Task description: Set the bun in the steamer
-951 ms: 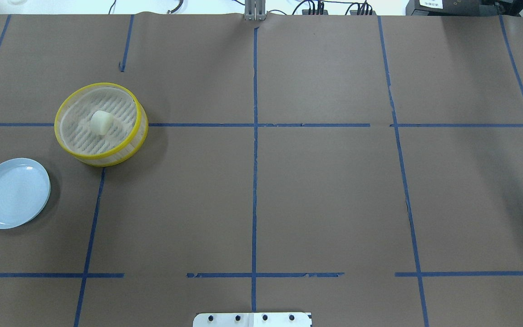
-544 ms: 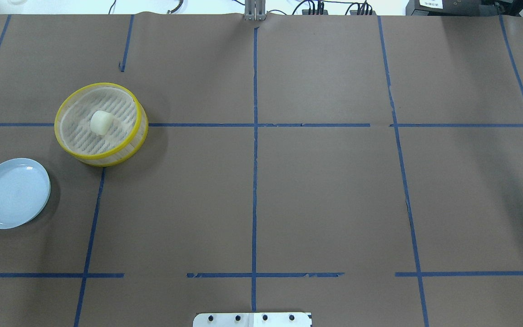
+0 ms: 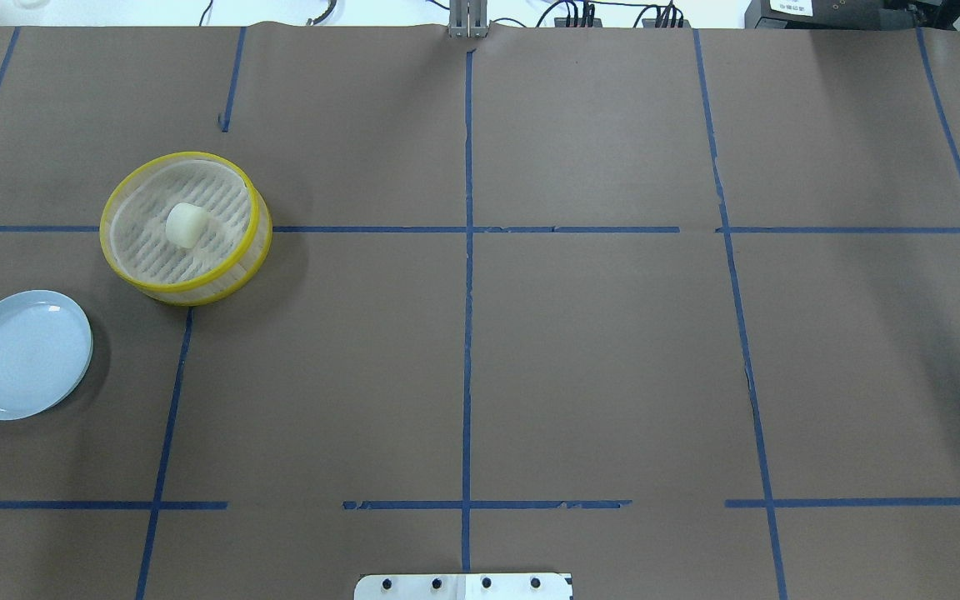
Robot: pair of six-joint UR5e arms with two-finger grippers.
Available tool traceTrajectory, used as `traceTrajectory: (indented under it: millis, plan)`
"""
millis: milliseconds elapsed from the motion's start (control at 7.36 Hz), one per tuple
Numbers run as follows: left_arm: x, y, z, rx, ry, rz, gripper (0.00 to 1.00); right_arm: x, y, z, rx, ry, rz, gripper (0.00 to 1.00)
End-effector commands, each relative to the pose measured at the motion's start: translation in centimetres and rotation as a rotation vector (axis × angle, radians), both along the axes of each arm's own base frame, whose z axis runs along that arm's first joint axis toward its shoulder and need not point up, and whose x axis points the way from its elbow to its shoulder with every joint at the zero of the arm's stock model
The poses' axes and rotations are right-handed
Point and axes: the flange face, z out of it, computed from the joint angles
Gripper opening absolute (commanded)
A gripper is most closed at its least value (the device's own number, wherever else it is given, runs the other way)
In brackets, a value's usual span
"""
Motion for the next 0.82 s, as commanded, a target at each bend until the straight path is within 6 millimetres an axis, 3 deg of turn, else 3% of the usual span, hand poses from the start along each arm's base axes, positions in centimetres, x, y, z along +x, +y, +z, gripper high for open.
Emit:
traceTrajectory:
  millis: [0, 680]
  plan:
    - [-0.02, -0.36, -1.56, -0.066, 0.011, -0.098, 1.00, 0.00, 0.00, 0.00, 0.000, 0.000, 0.000, 1.00]
    - [0.07, 0.15, -1.15, -0.075, 0.012, -0.097, 1.00, 0.00, 0.00, 0.00, 0.000, 0.000, 0.000, 1.00]
